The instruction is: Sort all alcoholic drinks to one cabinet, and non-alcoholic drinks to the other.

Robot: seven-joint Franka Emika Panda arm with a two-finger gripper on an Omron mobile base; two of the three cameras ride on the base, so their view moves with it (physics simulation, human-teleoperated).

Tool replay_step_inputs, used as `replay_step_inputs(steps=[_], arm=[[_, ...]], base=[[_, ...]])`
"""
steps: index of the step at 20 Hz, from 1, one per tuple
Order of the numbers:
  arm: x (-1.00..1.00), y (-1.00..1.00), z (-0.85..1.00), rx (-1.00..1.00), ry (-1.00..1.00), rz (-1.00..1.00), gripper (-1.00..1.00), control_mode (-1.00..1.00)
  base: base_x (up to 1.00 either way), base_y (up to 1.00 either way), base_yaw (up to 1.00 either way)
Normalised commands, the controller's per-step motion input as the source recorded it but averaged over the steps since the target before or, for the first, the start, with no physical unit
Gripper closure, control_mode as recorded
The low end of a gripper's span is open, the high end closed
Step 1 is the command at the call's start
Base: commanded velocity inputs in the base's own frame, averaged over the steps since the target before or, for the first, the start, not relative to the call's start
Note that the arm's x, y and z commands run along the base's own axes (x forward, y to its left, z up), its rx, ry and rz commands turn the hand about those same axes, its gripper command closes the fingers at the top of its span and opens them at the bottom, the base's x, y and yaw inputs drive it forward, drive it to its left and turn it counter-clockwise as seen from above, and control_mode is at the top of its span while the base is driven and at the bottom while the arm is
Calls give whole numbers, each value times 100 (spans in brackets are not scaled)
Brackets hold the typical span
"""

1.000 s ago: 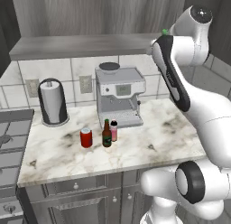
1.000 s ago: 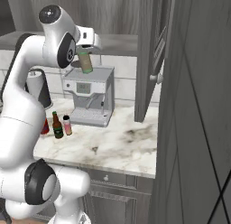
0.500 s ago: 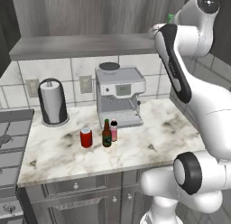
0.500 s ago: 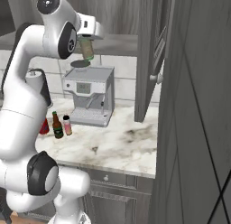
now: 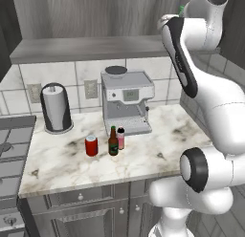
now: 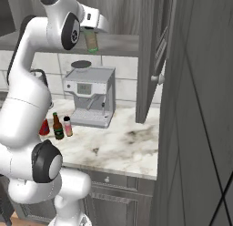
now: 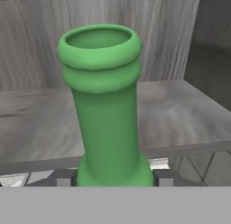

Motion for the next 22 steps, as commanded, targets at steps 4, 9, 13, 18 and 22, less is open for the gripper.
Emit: replay_step_inputs(steps=[4,9,13,18,22], arm=[[26,-2,4,1,-1,-6,100,-100],[27,0,0,0,-3,-4,100,-100],[30,0,-2,0,-3,-1,100,-100],[32,0,-9,0,-2,0,100,-100],[34,0,-8,0,0,0,100,-100]], base=[[0,0,0],[0,0,0],[0,0,0],[0,0,0],[0,0,0]])
